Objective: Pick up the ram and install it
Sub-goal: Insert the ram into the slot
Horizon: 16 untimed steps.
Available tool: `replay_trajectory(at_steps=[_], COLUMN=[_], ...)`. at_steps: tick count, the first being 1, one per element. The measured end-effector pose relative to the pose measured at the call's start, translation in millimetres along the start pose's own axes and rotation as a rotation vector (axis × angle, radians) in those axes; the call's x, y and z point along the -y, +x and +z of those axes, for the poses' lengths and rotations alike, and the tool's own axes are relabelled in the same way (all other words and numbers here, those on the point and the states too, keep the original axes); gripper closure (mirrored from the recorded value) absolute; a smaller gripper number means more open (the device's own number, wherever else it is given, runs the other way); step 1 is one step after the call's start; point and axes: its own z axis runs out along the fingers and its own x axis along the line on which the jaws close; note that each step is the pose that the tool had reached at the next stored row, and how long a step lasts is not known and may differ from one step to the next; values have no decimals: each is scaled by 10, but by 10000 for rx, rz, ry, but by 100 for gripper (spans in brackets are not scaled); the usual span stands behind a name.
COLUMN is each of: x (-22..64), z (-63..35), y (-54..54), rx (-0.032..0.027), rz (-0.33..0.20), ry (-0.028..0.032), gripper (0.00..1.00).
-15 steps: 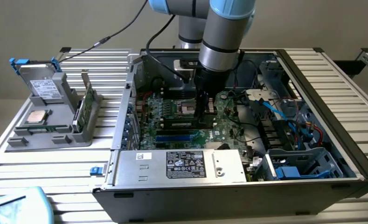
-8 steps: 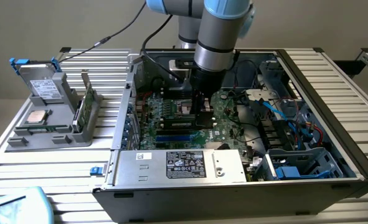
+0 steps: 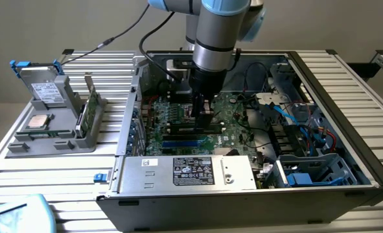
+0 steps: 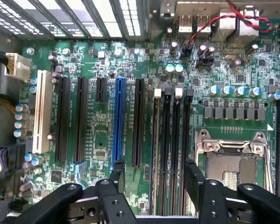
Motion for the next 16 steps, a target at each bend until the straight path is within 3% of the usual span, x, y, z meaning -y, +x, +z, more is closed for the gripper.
replay_trajectory(at_steps=[6, 9, 10, 11, 15, 16], x=[-20, -20, -20, -20, -20, -20], z=[-158, -163, -163, -163, -163, -163], y=[9, 9, 9, 9, 10, 10], rx=[0, 3, 4, 4, 3, 3], rz=[15, 24, 24, 23, 23, 24], ry=[-2, -2, -2, -2, -2, -2], gripper=[37, 39, 45, 45, 70, 70])
